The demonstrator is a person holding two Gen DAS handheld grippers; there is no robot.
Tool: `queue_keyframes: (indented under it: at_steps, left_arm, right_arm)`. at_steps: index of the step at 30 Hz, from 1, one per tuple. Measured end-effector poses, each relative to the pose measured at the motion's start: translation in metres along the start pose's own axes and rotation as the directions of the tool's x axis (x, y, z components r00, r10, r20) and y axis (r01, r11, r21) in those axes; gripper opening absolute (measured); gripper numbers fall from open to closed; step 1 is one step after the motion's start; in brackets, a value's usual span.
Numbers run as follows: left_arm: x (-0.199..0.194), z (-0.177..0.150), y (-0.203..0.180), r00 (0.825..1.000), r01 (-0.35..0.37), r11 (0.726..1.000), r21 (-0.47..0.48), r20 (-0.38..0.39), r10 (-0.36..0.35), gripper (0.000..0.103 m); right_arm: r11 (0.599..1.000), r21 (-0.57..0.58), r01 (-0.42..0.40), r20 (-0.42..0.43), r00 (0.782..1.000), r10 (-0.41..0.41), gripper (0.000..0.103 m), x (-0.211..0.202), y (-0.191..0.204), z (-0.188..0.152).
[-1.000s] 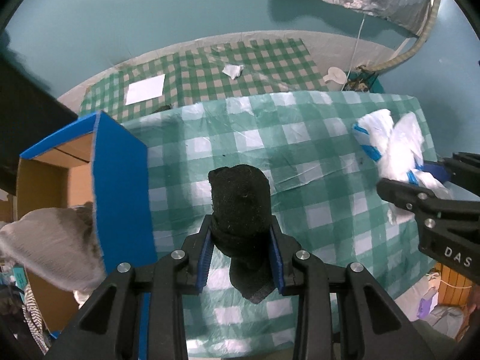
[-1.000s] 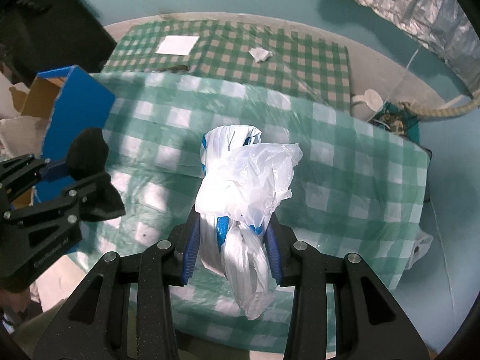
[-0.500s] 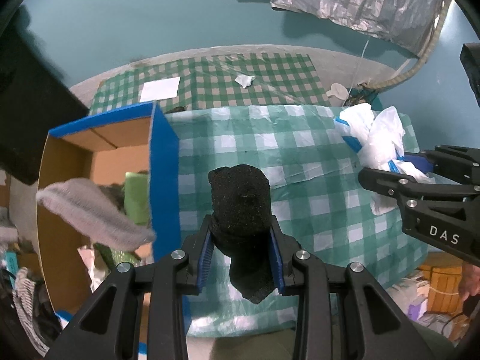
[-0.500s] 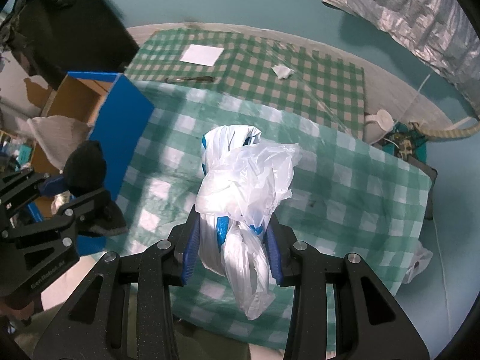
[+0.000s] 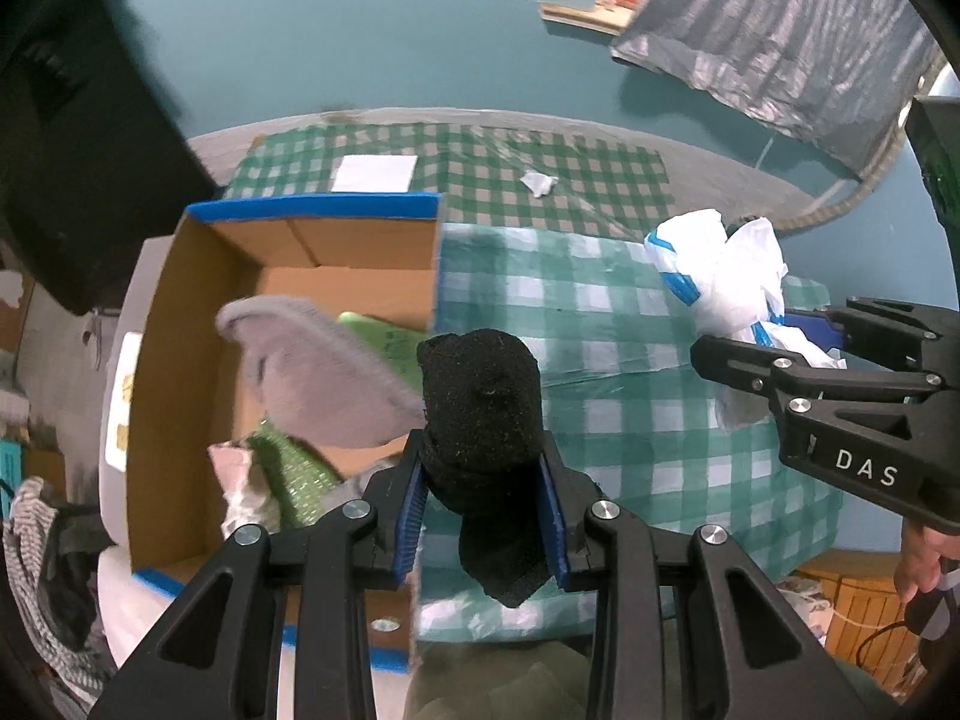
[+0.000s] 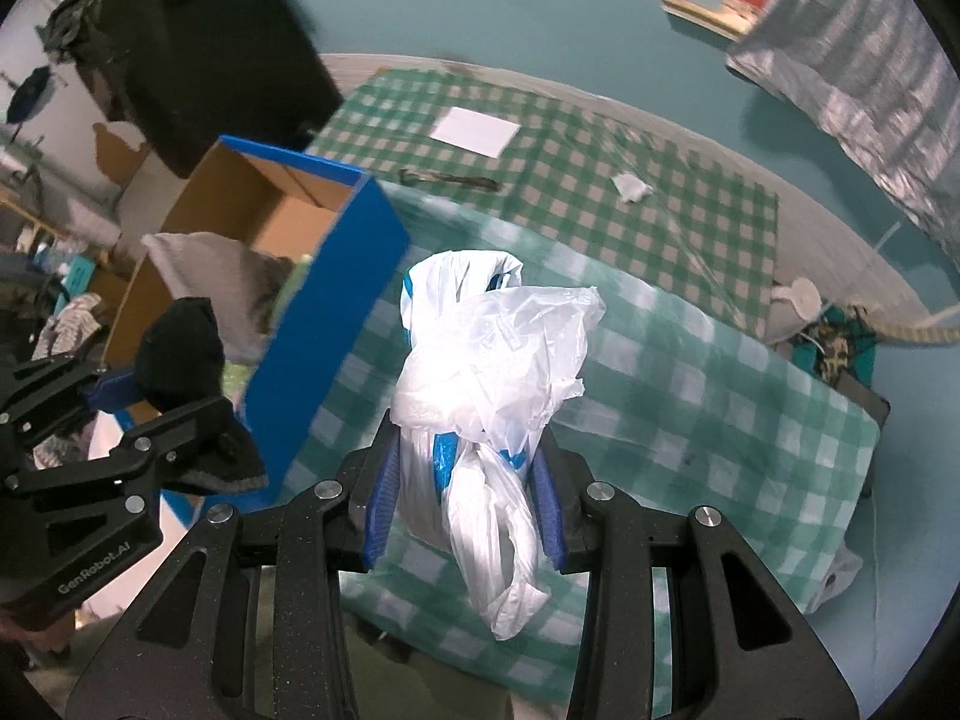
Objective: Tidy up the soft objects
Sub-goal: 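Lift and carry the black sock and plastic bag bundle over the box with both grippers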
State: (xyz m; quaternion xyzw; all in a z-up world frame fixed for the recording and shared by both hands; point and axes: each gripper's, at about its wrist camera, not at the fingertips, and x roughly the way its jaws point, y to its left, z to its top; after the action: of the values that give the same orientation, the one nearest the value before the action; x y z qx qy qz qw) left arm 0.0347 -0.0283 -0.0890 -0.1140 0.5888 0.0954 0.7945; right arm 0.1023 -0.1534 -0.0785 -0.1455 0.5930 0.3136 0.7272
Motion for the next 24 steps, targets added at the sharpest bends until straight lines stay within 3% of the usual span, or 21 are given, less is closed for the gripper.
queue_keyframes:
  at_steps: [24]
  left_arm:
    - [-0.008, -0.026, 0.103, 0.998, -0.057, 0.973, -0.222, -0.002, 0.058, 0.034]
  right_arm:
    - [0.976, -0.197, -0.088, -0.037, 0.996, 0.082, 0.038, 0.022, 0.110, 0.033]
